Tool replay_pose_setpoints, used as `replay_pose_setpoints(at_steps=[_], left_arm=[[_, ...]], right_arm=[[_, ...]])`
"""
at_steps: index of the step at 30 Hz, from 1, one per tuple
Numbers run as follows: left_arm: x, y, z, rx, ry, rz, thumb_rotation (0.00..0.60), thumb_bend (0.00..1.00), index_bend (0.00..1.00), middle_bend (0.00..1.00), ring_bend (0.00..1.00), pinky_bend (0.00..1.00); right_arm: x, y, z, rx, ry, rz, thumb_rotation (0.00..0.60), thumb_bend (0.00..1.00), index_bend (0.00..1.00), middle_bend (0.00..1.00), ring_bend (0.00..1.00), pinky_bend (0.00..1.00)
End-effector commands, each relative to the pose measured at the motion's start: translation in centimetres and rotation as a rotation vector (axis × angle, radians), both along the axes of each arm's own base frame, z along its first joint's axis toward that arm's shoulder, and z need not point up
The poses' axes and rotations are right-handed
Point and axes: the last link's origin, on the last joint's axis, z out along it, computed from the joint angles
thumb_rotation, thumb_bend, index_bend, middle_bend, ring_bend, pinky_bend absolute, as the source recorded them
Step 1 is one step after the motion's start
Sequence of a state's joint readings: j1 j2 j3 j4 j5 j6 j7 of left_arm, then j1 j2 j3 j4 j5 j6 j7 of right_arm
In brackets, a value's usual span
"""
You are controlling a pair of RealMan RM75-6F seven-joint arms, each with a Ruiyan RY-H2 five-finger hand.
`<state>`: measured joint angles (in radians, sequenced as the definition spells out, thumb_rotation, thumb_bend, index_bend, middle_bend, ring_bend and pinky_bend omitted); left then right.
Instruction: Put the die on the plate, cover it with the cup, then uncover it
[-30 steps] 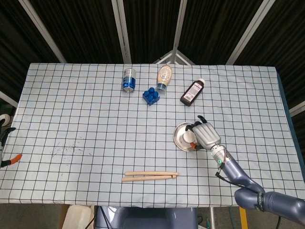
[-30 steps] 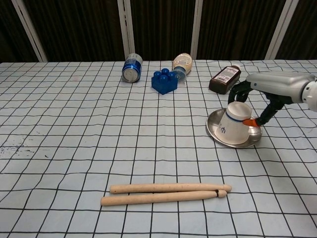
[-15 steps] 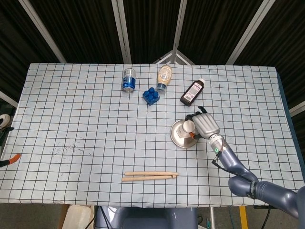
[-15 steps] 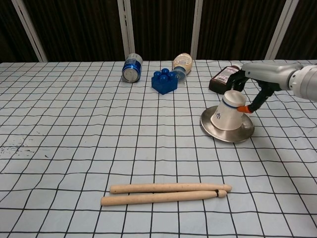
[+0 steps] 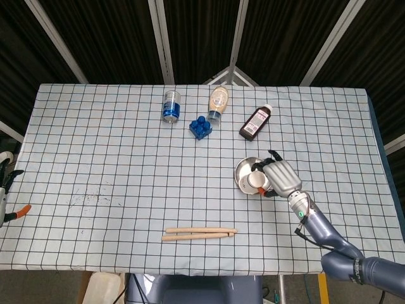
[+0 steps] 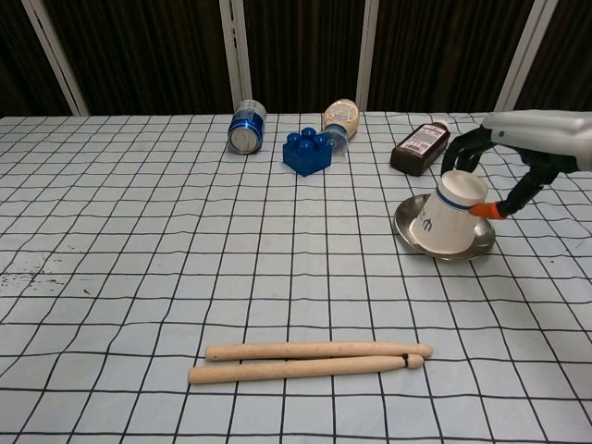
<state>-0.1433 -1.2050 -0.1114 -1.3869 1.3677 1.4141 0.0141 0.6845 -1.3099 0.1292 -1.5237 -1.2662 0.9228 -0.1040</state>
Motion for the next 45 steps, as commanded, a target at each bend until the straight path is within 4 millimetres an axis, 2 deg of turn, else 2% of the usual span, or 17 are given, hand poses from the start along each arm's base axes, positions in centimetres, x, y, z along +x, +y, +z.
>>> replay_pose_setpoints(at_steps=[1, 4, 7, 11, 17, 24, 41, 43, 45], left_arm=[[0.0, 0.0, 0.0, 0.002, 0.0, 0.0, 0.6, 0.22, 0.21, 0.0, 0.0, 0.06], [-0.1, 0.0, 0.1, 0.003, -0.001, 0.001, 0.6, 0.22, 0.21, 0.0, 0.0, 0.06], [-0.1, 0.0, 0.1, 0.004, -0.001, 0.003, 0.6, 0.22, 0.21, 0.0, 0.0, 0.06], [-0.1, 0.0, 0.0, 0.002, 0.002, 0.003, 0.6, 0.22, 0.21, 0.0, 0.0, 0.06], [-0.2, -0.1, 0.0, 0.008, 0.008, 0.01, 0.6, 0.22, 0.21, 0.0, 0.0, 0.06], [-0.1, 0.0, -0.3, 0.003, 0.019, 0.016, 0.6, 0.22, 0.21, 0.0, 0.0, 0.06], [-0.2, 0.2, -0.8, -0.01, 0.035, 0.024, 0.6, 0.22, 0.21, 0.0, 0.0, 0.06], [-0.2, 0.2, -0.8, -0.008, 0.037, 0.025, 0.6, 0.22, 0.21, 0.0, 0.0, 0.06], [-0.2, 0.2, -0.7, -0.005, 0.037, 0.026, 0.6, 0.22, 0.21, 0.0, 0.0, 0.06]], right_arm=[[0.9, -0.1, 1.6, -0.046, -0.014, 0.034, 0.6, 0.45, 0.53, 0.44, 0.29, 0.07], [0.9, -0.9, 3.1, -0.089, -0.016, 0.021, 0.6, 0.45, 0.53, 0.44, 0.29, 0.07], [0.1, -2.0, 4.7, -0.138, 0.006, -0.009, 0.6, 0.45, 0.53, 0.44, 0.29, 0.07], [-2.0, -3.7, 6.7, -0.2, 0.098, -0.051, 0.6, 0.45, 0.53, 0.44, 0.29, 0.07], [-5.9, -4.6, 7.9, -0.218, 0.169, -0.14, 0.6, 0.45, 0.53, 0.44, 0.29, 0.07], [-10.2, -4.6, 7.6, -0.181, 0.2, -0.233, 0.6, 0.45, 0.53, 0.44, 0.28, 0.07], [-12.4, -4.3, 4.9, -0.109, 0.176, -0.258, 0.6, 0.45, 0.53, 0.44, 0.27, 0.06], [-12.6, -4.4, 4.8, -0.109, 0.18, -0.257, 0.6, 0.41, 0.5, 0.43, 0.26, 0.04], [-12.9, -4.5, 4.8, -0.116, 0.189, -0.259, 0.6, 0.26, 0.39, 0.39, 0.24, 0.01]])
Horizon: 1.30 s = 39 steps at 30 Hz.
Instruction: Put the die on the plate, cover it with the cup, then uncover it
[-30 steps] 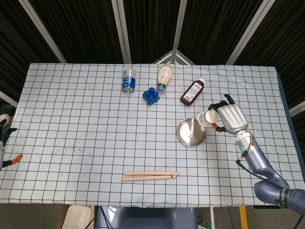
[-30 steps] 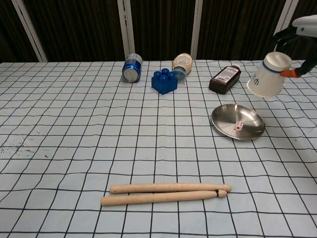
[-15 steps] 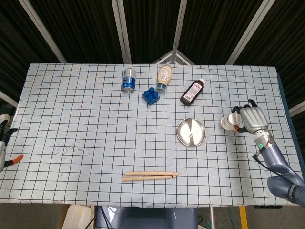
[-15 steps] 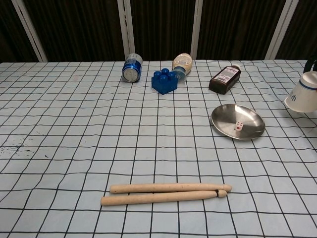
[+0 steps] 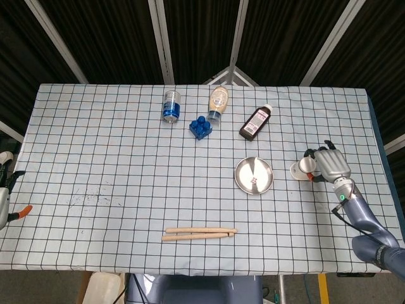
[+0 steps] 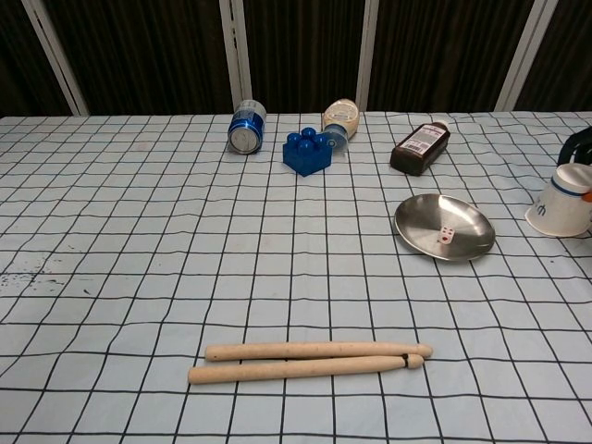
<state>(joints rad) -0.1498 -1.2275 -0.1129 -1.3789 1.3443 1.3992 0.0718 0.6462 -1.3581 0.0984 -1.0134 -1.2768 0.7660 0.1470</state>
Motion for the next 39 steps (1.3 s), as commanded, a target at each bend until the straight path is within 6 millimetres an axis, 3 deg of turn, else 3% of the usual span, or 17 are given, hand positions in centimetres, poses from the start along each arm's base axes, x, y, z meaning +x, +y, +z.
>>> replay_pose_setpoints(at_steps=[1, 3, 8, 12, 19, 27, 34, 39], left_arm=[[0.0, 0.0, 0.1, 0.003, 0.0, 0.002, 0.6, 0.22, 0.21, 0.0, 0.0, 0.06], [0.0, 0.0, 0.1, 0.004, 0.0, 0.003, 0.6, 0.22, 0.21, 0.0, 0.0, 0.06], [0.0, 0.1, -0.1, -0.002, 0.003, 0.003, 0.6, 0.22, 0.21, 0.0, 0.0, 0.06], [0.0, 0.1, -0.1, -0.001, -0.001, 0.002, 0.6, 0.22, 0.21, 0.0, 0.0, 0.06], [0.1, -0.1, 0.2, -0.002, -0.018, -0.01, 0.6, 0.22, 0.21, 0.0, 0.0, 0.06], [0.2, -0.4, 0.8, -0.009, -0.054, -0.016, 0.6, 0.22, 0.21, 0.0, 0.0, 0.06], [0.6, -1.2, 1.6, -0.004, -0.095, -0.042, 0.6, 0.22, 0.21, 0.0, 0.0, 0.06], [0.5, -1.6, 2.1, 0.001, -0.102, -0.039, 0.6, 0.22, 0.21, 0.0, 0.0, 0.06]], right_arm=[[-0.5, -0.1, -0.1, -0.008, 0.011, -0.007, 0.6, 0.19, 0.34, 0.37, 0.23, 0.0], [-0.8, -0.2, -0.1, -0.015, 0.013, -0.018, 0.6, 0.07, 0.2, 0.3, 0.21, 0.0], [-0.5, -0.3, 0.8, -0.062, 0.008, -0.01, 0.6, 0.0, 0.02, 0.19, 0.18, 0.0], [0.2, -0.1, 2.1, -0.072, 0.023, 0.001, 0.6, 0.0, 0.0, 0.1, 0.13, 0.0], [1.6, 2.0, 4.7, -0.061, 0.072, 0.008, 0.6, 0.0, 0.0, 0.07, 0.12, 0.0], [3.7, 10.7, 5.4, -0.154, -0.059, 0.022, 0.6, 0.0, 0.0, 0.07, 0.12, 0.0], [2.9, 19.1, 4.8, -0.288, -0.145, 0.059, 0.6, 0.06, 0.03, 0.07, 0.12, 0.0], [1.7, 21.2, 5.2, -0.348, -0.14, 0.092, 0.6, 0.11, 0.06, 0.07, 0.13, 0.0]])
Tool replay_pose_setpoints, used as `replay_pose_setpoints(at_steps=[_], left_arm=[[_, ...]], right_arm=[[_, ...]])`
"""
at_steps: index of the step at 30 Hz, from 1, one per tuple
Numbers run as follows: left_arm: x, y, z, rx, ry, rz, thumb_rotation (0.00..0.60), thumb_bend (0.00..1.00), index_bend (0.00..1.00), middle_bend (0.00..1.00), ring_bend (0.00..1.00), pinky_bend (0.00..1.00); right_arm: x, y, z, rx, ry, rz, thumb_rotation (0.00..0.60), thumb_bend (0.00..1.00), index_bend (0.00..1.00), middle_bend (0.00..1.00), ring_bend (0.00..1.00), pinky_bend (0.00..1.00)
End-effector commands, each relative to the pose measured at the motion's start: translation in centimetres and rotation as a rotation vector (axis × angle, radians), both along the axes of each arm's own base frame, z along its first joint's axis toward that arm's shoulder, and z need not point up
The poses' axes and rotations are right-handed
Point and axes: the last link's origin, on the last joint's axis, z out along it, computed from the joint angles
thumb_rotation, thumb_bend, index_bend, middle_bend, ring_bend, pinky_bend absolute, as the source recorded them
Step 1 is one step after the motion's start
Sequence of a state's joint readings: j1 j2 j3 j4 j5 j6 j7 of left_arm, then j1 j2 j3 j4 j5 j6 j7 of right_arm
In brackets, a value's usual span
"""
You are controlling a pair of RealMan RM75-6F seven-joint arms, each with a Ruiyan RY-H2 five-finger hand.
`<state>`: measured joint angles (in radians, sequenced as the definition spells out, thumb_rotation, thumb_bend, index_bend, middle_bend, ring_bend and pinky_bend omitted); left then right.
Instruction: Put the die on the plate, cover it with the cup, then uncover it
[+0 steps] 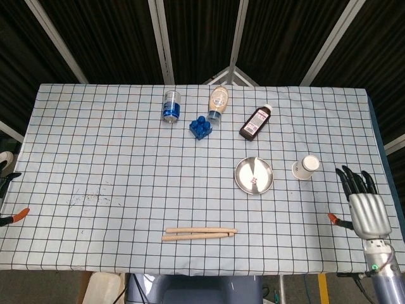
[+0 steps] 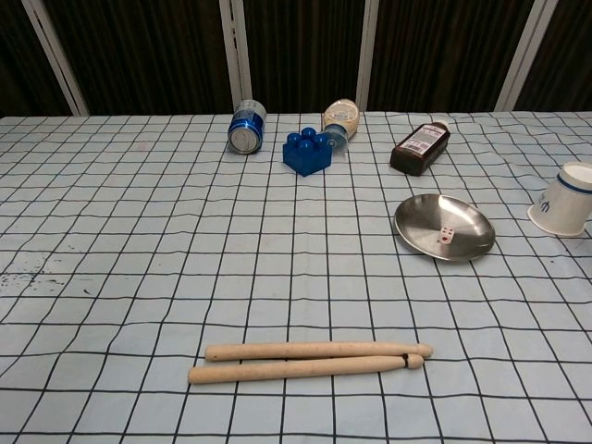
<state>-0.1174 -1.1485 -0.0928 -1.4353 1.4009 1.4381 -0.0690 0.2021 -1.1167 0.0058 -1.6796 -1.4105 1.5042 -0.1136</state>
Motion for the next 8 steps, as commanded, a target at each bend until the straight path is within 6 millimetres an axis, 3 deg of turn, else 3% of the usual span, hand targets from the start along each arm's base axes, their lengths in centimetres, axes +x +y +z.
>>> replay_pose_setpoints(at_steps=[1, 8], left_arm=[[-0.1, -0.1, 0.2, 0.004, -0.003, 0.005, 0.6, 0.22, 0.21, 0.0, 0.0, 0.06], [-0.3, -0.1, 0.8, 0.026, -0.017, 0.006, 0.6, 0.22, 0.21, 0.0, 0.0, 0.06]], right_arm=[[-1.3, 3.1, -0.2, -0.043, -0.012, 0.003, 0.6, 0.11, 0.07, 0.07, 0.13, 0.0], [-3.8, 4.2, 0.8, -0.072, -0.01, -0.034, 0.6, 0.12, 0.07, 0.07, 0.13, 0.0]])
